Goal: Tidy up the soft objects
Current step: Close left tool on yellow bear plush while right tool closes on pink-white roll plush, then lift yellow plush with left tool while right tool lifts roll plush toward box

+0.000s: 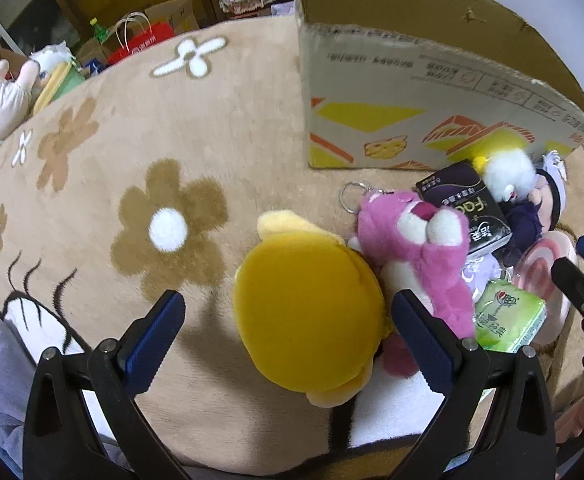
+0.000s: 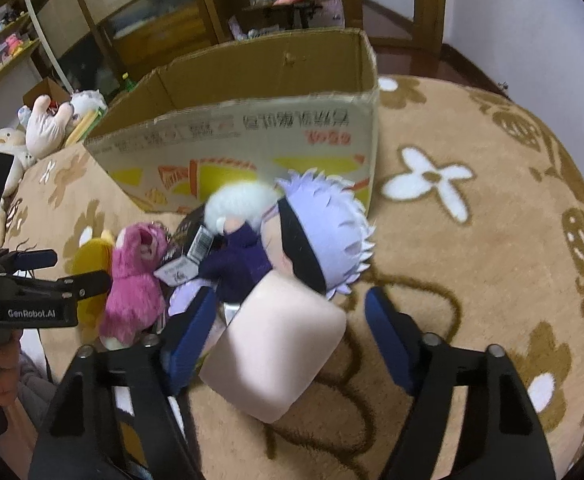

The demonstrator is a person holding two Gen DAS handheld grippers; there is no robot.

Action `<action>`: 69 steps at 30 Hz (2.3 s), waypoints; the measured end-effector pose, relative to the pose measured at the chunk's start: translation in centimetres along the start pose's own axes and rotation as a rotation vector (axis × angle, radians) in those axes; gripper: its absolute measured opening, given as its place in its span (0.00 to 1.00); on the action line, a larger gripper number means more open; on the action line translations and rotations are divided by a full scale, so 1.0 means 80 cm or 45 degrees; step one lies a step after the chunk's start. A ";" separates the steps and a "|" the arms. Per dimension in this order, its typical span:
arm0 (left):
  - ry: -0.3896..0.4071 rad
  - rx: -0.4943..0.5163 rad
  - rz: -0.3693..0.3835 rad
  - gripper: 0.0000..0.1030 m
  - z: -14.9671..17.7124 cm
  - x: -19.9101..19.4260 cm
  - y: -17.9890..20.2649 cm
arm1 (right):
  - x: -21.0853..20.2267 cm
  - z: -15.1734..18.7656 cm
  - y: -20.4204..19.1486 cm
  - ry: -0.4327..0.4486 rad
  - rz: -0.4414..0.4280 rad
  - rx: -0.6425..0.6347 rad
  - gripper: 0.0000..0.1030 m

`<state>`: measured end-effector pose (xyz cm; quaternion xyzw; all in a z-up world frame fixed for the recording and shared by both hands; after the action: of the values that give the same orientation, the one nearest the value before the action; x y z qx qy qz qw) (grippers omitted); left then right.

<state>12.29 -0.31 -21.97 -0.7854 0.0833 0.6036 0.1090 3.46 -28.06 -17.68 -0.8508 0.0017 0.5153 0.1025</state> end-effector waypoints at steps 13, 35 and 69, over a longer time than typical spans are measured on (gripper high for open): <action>-0.044 -0.133 0.210 0.76 0.004 0.020 -0.003 | 0.013 0.012 -0.009 -0.069 -0.012 -0.038 0.42; 0.150 -0.095 0.112 0.68 0.011 -0.033 -0.001 | -0.013 0.009 -0.006 0.032 0.080 -0.085 0.40; 0.994 0.009 -0.087 0.69 -0.018 -0.243 0.010 | -0.152 -0.076 -0.037 0.716 0.115 -0.213 0.40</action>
<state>8.44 -1.50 -2.90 -0.9579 0.0944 0.2552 0.0920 3.39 -27.50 -3.81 -0.9648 0.0256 0.2619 0.0045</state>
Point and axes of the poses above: each gripper's, at about its wrist camera, not at the fingertips, and x roughly the way its jaws point, y to its right, z to its underside, the point moved 9 cm from there along x, roughly the way its jaws point, and after that the axes turned 4 degrees about x, right-handed, at the moved point
